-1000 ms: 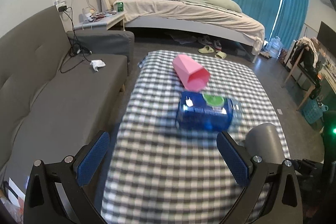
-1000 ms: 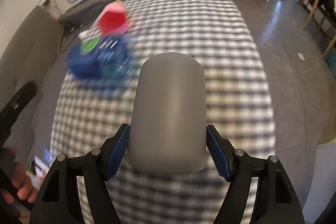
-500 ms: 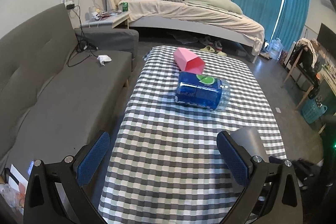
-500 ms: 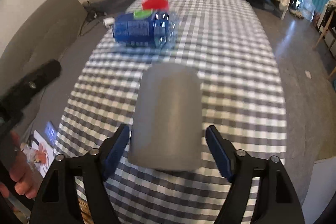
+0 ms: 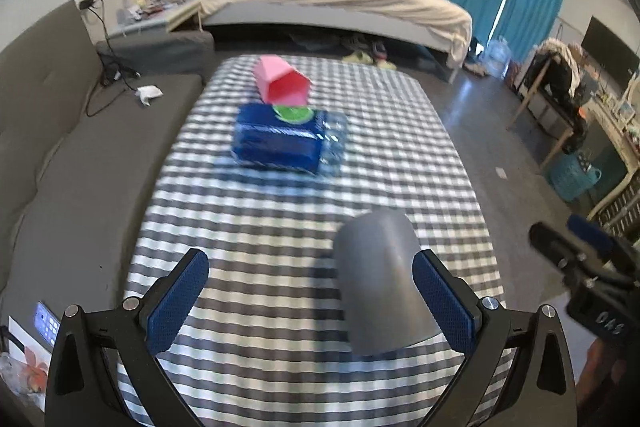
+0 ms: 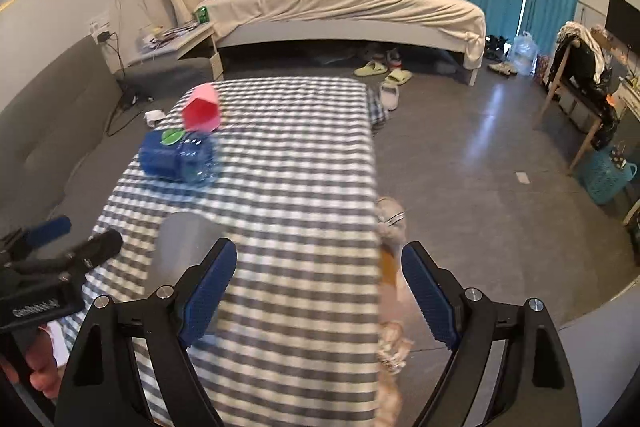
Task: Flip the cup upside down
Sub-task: 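Lift the grey cup with the right tool and rotate it rim-down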
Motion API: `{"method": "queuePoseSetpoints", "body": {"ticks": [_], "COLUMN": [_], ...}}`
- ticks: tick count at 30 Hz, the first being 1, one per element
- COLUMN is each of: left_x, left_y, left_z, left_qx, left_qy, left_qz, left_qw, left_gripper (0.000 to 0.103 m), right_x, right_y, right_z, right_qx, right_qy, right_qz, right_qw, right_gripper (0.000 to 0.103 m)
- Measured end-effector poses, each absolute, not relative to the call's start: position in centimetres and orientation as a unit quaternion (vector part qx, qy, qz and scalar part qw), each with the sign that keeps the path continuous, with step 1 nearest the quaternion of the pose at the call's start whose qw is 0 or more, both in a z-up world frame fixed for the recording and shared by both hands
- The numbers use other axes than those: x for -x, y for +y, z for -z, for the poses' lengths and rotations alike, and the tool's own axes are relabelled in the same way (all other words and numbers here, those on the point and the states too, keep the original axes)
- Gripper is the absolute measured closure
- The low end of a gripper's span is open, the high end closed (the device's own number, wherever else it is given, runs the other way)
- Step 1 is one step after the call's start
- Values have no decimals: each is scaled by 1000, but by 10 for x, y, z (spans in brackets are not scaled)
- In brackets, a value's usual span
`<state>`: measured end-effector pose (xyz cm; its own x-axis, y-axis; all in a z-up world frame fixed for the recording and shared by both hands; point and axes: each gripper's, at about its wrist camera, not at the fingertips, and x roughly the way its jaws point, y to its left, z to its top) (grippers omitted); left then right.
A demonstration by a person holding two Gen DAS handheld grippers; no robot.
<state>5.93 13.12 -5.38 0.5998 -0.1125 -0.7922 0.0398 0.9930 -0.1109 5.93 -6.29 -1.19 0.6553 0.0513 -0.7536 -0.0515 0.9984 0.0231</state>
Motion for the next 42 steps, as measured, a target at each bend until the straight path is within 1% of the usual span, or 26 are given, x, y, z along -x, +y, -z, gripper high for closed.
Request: {"method": "queuePoseSetpoints", "body": {"ticks": [9, 15, 33, 35, 38, 40, 41, 42], "left_x": [-75, -88, -108, -110, -113, -117, -118, -120], "left_y": [102, 97, 89, 89, 87, 87, 87, 87], "left_z": [72, 78, 102, 104, 106, 108, 107, 106], "left_qx": [13, 38, 50, 53, 53, 57, 61, 63], "left_qy": [473, 494, 539, 543, 548, 554, 555, 555], "left_qz": [59, 83, 106, 110, 120, 125, 126, 130], "left_qw": [879, 865, 834, 831, 826, 821, 820, 820], "left_gripper": [0, 0, 1, 3, 14, 25, 27, 27], "right_x": [-70, -79, -97, -98, -99, -101, -101, -101], "right_y": [-68, -73, -78, -77, -76, -75, -75, -74], "right_z": [25, 29, 39, 41, 43, 43, 43, 42], "right_qx": [3, -6, 2, 2, 2, 3, 4, 5], "right_qy": [424, 432, 451, 452, 455, 457, 457, 457], "right_qz": [-59, -65, -44, -43, -42, -42, -43, -43], "right_qw": [904, 899, 892, 891, 889, 889, 889, 889], "right_gripper": [18, 18, 18, 18, 18, 18, 18, 18]}}
